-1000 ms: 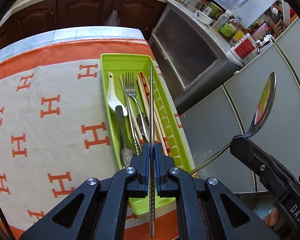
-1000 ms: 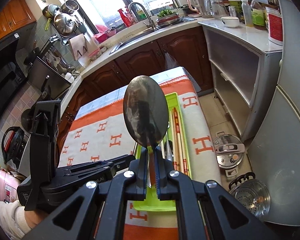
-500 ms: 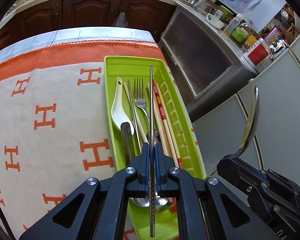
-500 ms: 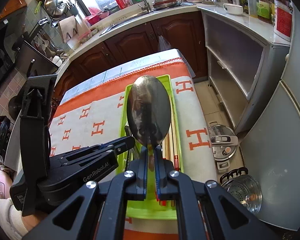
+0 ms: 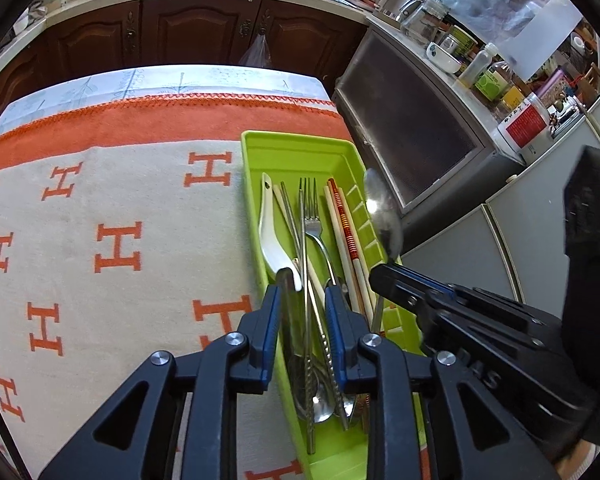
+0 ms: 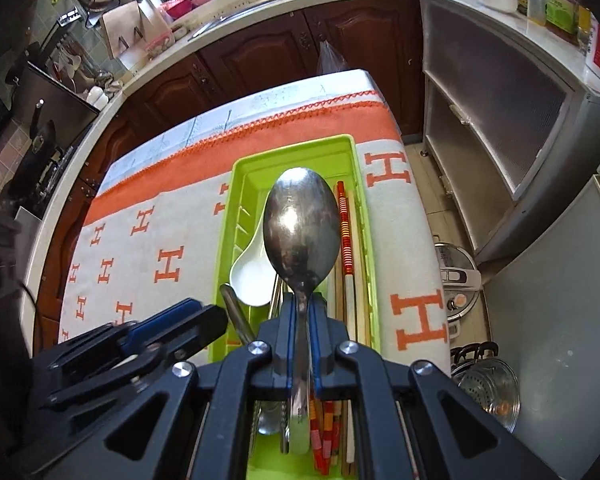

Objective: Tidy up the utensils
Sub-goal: 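Carry the spoon and chopstick into the green tray while both tools open to release them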

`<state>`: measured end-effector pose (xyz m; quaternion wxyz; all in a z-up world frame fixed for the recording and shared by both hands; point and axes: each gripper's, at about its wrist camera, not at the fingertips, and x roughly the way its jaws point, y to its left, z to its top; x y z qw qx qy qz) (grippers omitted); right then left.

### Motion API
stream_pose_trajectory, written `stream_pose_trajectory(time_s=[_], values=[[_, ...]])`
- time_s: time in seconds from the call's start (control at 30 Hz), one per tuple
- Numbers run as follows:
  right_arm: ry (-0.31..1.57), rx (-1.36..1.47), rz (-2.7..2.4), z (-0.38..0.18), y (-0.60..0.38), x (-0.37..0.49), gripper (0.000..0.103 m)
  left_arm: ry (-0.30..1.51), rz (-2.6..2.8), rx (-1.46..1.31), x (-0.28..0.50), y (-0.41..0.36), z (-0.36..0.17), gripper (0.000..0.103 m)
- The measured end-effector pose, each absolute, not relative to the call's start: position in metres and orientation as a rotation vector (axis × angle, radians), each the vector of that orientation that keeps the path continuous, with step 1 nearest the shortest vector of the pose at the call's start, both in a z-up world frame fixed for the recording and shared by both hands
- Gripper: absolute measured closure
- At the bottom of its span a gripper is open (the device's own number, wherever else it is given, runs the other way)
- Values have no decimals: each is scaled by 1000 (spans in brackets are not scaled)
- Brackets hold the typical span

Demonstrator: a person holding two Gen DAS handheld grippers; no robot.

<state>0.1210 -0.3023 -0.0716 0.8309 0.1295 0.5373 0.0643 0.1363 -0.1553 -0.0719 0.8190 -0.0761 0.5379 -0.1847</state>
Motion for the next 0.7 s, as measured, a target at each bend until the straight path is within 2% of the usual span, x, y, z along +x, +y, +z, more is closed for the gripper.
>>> stream_pose_trajectory(time_s=[0.13,0.3,0.43,0.5,0.7], values=[[1174,267,125,-83,-297,136,96,1141,-371,-157,137,-145,-68,77],[1176,280,120,-89,-294,146,96,1136,-327,-156,139,-128,-66,59],[1184,270,122,-90,-291,150,96,1132,-295,-161,139,-118,-67,51],[1184,259,125,-89,-288,148,96,1129,-276,-162,137,-112,-67,40],[1190,255,119,-87,-284,138,96,1119,-240,-137,132,-98,-66,29]])
